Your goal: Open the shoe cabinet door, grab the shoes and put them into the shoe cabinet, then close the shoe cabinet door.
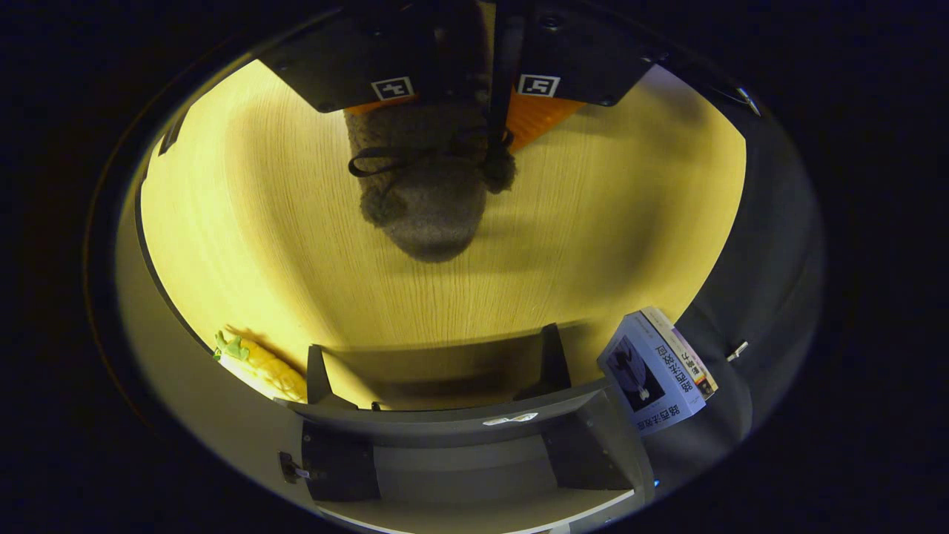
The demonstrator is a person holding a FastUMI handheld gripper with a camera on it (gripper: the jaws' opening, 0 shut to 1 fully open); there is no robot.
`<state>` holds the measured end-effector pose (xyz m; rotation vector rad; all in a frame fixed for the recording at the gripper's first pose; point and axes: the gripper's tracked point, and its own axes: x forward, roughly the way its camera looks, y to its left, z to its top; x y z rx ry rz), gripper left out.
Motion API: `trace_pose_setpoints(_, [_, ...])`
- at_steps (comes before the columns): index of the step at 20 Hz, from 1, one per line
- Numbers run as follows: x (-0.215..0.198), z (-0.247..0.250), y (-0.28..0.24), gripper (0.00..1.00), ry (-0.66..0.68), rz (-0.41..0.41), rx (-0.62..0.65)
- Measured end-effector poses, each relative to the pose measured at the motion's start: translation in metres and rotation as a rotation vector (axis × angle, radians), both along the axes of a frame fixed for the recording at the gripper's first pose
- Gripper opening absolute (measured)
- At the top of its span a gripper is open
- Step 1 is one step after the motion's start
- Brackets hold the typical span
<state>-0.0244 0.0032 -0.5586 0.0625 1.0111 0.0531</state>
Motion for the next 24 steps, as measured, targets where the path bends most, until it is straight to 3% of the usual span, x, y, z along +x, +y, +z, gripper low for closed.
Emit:
trace_pose_setpoints(5, [0.014,-0.004,-0.002,0.35,-0.005,0.0,-0.012])
trace_pose_setpoints(6, [0.015,-0.005,0.0,0.13,0.001,0.0,-0.016])
trace_pose_setpoints(9, [0.019,-0.019,0.003,0.12,0.016,0.007,-0.018])
trace_pose_setpoints(12, [0.01,0.008,0.003,0.08,0.02,-0.001,-0.005])
trace_pose_setpoints(17, [0.026,0.077,0.0,0.05,-0.091,0.004,-0.02])
trace_pose_setpoints(20, [0.041,0.141,-0.004,0.05,-0.18,-0.022,-0.011])
trace_pose_setpoints(24, [0.058,0.221,0.001,0.05,-0.31,0.003,-0.039])
